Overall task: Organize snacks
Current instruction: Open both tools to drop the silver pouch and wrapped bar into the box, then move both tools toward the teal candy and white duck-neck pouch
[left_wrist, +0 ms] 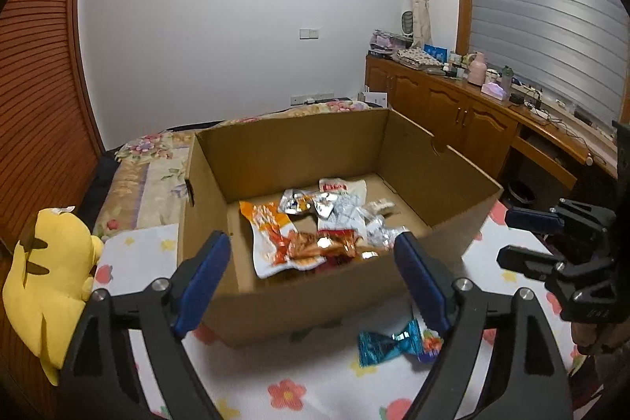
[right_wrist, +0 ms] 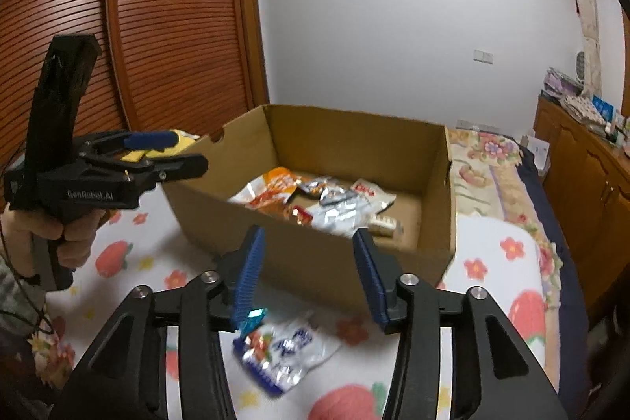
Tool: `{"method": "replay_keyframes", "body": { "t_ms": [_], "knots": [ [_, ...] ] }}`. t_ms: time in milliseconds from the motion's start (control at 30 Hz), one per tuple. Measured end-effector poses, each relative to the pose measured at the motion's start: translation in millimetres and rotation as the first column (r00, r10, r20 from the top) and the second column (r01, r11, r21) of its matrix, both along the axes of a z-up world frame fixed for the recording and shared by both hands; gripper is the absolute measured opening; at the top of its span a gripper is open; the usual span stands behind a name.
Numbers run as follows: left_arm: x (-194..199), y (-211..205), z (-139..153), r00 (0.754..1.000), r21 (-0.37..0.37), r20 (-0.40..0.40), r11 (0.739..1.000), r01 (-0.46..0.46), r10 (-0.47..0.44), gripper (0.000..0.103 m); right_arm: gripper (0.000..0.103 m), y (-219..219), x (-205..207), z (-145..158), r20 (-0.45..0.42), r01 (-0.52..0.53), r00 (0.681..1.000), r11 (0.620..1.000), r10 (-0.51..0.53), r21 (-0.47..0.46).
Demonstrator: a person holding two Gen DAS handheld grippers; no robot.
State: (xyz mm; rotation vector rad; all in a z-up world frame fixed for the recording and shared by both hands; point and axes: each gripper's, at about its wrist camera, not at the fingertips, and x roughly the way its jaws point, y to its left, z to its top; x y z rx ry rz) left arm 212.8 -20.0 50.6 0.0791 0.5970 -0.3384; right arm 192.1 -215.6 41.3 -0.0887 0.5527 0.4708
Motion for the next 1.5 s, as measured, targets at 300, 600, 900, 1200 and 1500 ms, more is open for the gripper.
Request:
{"method": "replay_keyframes", "body": {
  "t_ms": [300,600,900,1200,1500],
  "knots": [
    [-27.8,-7.4,-32.9,0.998,0.033,-0.064,0.999,0.025,-0.023,0.086,0.058,4.2,-22.8,-40.0,-0.065,0.041,0.997,0.998,-0.044,-0.046],
    [-42.4,-13.4,-66.2,0.992,0.067,-0.127,0.997,0.025,-0.017,0.086,0.070,7.6,-14.8,-71.8,-0.134,0.079,0.987,0.994,-0.089,-0.077],
    [-47.2,-13.7,-90.8,0.986,0.060,-0.168,0.998,0.016,-0.006,0.086,0.075,17.0,-1.1,-86.0,-0.167,0.116,0.977,0.986,-0.135,-0.121],
    [-57.1,-18.7,-100.0,0.987,0.058,-0.155,0.997,0.042,-0.033,0.086,0.075,21.0,14.0,-97.3,-0.218,0.135,0.962,0.981,-0.163,-0.138],
    [-61.1,-16.6,-97.7,0.989,-0.003,-0.137,0.999,0.047,-0.047,0.086,0.064,18.1,16.0,-108.9,-0.295,0.082,0.948,0.986,-0.122,-0.146]
  ]
}}
